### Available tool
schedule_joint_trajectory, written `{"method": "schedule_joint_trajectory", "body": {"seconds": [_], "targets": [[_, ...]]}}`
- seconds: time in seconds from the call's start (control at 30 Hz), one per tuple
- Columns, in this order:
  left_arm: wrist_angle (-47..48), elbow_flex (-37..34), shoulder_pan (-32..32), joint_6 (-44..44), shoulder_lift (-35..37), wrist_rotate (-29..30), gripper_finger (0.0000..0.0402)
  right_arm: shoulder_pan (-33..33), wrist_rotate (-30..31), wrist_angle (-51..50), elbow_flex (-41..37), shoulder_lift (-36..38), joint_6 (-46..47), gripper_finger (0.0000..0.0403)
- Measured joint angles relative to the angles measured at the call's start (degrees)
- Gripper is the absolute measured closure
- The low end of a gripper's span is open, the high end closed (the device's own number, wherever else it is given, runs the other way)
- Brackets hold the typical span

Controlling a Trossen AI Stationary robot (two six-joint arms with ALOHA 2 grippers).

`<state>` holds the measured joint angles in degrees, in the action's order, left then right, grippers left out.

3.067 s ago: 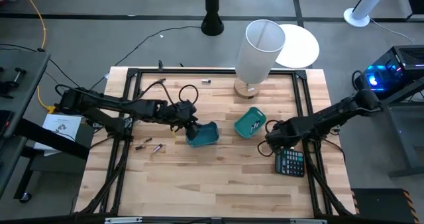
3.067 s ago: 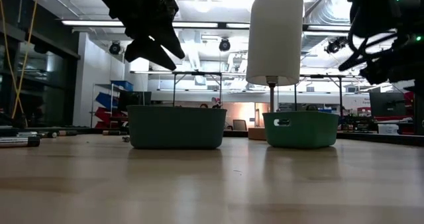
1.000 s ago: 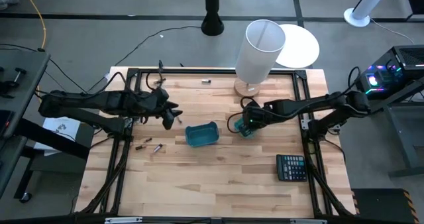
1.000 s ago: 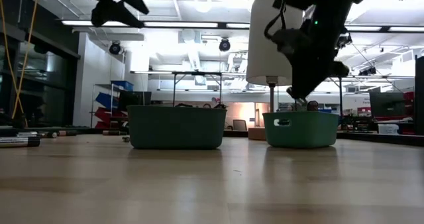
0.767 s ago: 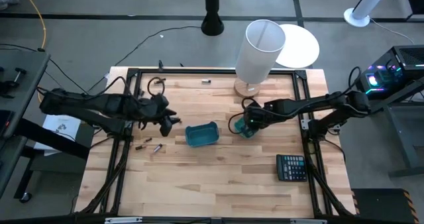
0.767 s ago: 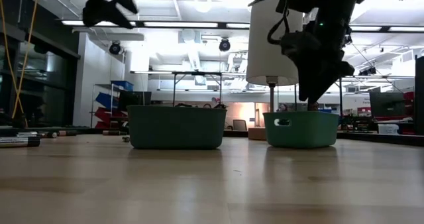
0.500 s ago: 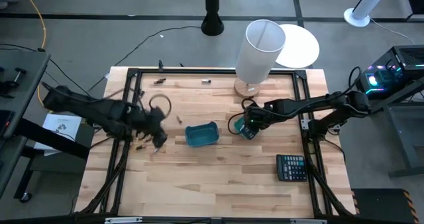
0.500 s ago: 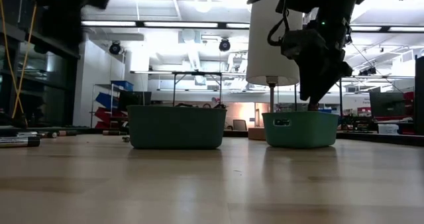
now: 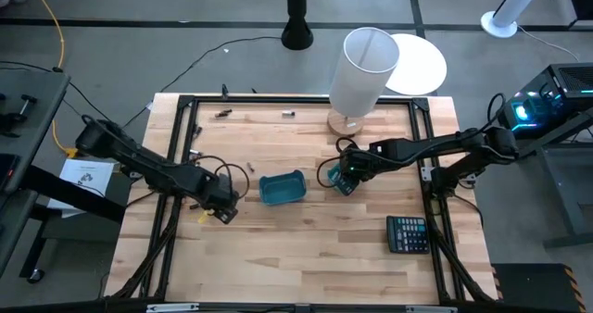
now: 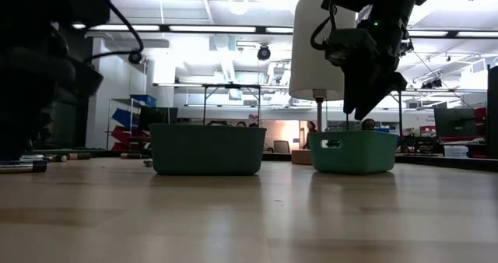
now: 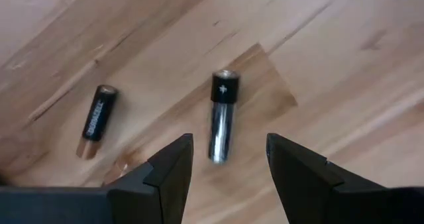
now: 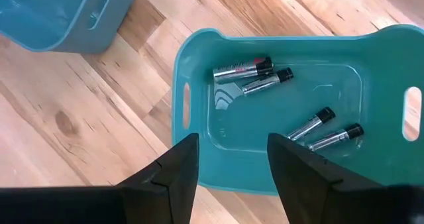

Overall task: Sort batteries
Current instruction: Put the silver battery into the green bin

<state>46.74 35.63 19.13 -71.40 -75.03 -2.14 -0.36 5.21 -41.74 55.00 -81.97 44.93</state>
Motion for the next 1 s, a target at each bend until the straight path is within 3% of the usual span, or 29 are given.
{"method": "schedule_joint_trajectory", "body": {"seconds": [0.2,0.27,0.37,0.4,0.57,0.73,0.83,1.0], "targets": [[-3.0,-1.2,0.0,1.9,-5.6,-0.3,0.0233,0.0,-0.5,0.0,0.0,0.0,0.0,0.0229],[-3.6,-0.9,0.0,3.3,-6.4,-0.7,0.0272,0.0,-1.4,0.0,0.4,0.3,-0.1,0.0229],[-4.2,1.2,0.0,4.8,-6.1,1.1,0.0364,0.6,-1.9,0.0,2.2,2.3,-0.4,0.0229],[-5.0,2.3,0.1,5.4,-5.5,2.6,0.0373,0.9,-1.7,0.0,2.8,3.4,-0.4,0.0229],[-1.9,9.5,-1.1,9.8,-0.7,7.5,0.0372,3.0,2.6,-0.6,6.3,10.2,-0.4,0.0229],[-2.4,18.3,-4.8,20.2,3.1,14.7,0.0372,6.0,8.0,-0.4,7.8,17.4,0.5,0.0229],[-8.8,22.6,-8.7,29.7,2.6,16.1,0.0372,7.4,11.0,-0.9,7.8,20.2,2.4,0.0229],[-25.7,26.8,-16.2,47.0,-4.7,11.0,0.0372,8.6,14.1,-0.9,7.8,21.4,2.9,0.0229]]}}
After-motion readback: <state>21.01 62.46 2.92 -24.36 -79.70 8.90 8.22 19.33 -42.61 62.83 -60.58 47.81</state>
